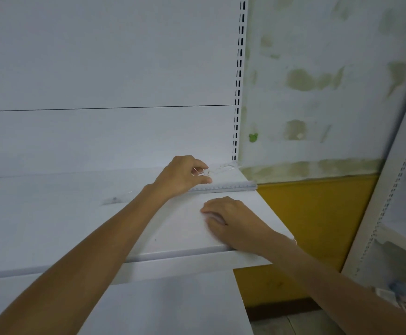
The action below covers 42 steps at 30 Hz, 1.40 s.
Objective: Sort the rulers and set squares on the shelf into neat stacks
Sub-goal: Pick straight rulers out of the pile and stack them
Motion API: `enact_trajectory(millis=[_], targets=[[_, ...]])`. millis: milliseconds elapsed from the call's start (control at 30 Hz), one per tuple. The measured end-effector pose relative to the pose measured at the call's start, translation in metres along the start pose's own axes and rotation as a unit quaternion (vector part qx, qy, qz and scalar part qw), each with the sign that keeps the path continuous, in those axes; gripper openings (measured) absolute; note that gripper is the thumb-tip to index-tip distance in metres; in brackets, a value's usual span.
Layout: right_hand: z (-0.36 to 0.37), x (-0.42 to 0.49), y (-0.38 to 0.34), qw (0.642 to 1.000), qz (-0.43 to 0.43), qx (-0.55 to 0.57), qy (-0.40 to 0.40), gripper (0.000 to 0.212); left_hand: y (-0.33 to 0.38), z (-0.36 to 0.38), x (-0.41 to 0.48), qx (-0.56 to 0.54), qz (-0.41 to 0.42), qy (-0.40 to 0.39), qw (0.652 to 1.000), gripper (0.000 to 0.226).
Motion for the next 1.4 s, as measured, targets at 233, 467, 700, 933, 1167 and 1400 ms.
enact_trajectory(millis=[233, 467, 700, 933, 1167, 1400], targets=[[0.002, 0.003, 0.007, 0.999, 0.017, 0.028, 0.0, 0.032, -0.014, 0.024, 0.011, 0.036, -0.01, -0.048, 0.998, 0.039], [0.004, 0.004, 0.01, 0.999, 0.022, 0.04, 0.008, 0.032, -0.023, 0.037, 0.013, 0.016, -0.006, -0.047, 0.999, 0.035], [0.006, 0.006, 0.012, 0.999, 0.026, 0.043, 0.001, 0.032, -0.029, 0.042, 0.013, 0.028, -0.012, -0.049, 0.998, 0.041], [-0.005, 0.006, 0.014, 0.997, 0.046, 0.062, -0.019, 0.028, -0.021, 0.01, -0.005, 0.046, -0.008, -0.047, 0.998, 0.028], [-0.008, 0.06, -0.057, 0.999, -0.008, 0.021, 0.024, 0.032, -0.092, -0.099, -0.097, 0.076, -0.051, 0.029, 0.995, 0.02], [0.053, 0.145, -0.244, 0.988, -0.124, 0.09, 0.018, 0.034, -0.192, -0.219, -0.24, 0.098, -0.151, 0.094, 0.979, 0.018]])
Point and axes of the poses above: each hand's wrist, its own x-axis towards the middle knuckle, its own z-axis out of the palm, y = z × x, the point moved 7 cm from there along x, towards the middle knuckle, and after that the axes turned 4 degrees about -y, right-handed, at the moved point
